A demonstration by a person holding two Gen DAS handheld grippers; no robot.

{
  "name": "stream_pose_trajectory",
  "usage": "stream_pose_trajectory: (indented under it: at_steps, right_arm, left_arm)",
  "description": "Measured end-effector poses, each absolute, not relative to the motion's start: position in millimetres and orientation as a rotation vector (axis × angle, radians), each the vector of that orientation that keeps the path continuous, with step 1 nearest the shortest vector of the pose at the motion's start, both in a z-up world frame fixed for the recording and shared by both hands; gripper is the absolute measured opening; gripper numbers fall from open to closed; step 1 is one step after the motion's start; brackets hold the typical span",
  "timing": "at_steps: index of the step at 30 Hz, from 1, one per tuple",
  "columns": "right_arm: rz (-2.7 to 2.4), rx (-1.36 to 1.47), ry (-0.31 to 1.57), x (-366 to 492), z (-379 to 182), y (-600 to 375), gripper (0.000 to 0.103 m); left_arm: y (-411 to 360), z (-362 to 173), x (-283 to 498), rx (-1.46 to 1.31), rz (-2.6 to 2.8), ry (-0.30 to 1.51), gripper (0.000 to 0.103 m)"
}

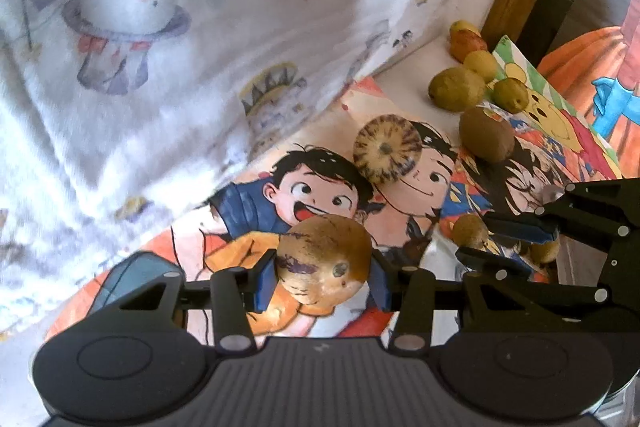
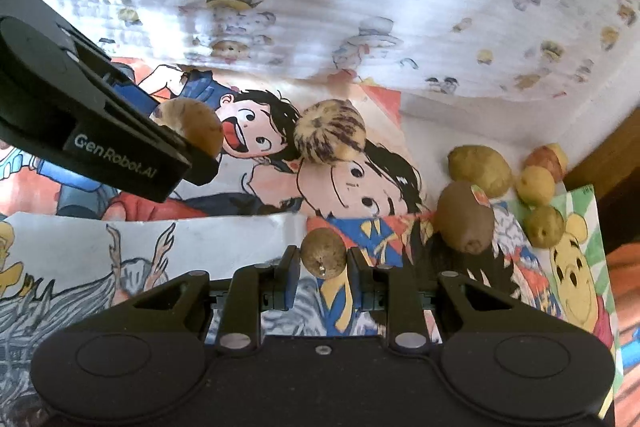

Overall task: Organize fruits
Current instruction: 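Carry both held fruits over the metal tray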

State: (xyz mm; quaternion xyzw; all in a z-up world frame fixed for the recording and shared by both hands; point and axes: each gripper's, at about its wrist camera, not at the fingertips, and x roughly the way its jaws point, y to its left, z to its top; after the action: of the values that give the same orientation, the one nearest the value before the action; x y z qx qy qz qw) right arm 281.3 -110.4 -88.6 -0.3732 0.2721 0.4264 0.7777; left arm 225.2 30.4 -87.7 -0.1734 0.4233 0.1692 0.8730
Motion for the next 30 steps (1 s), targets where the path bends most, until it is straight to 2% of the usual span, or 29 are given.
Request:
stream_pose_trajectory:
  at_steps: [12,30]
  right_arm:
    - [0.692,-0.673,0.624,284,-76,-178,0.027]
    - [0.424,-0.596,0.694,320,-81,-306,0.027]
  left_arm:
    - [-4,-80,242,-0.308,0.246,0.895,0.051]
    - [-113,-75,309,-0.219,0.01,0.892,0.051]
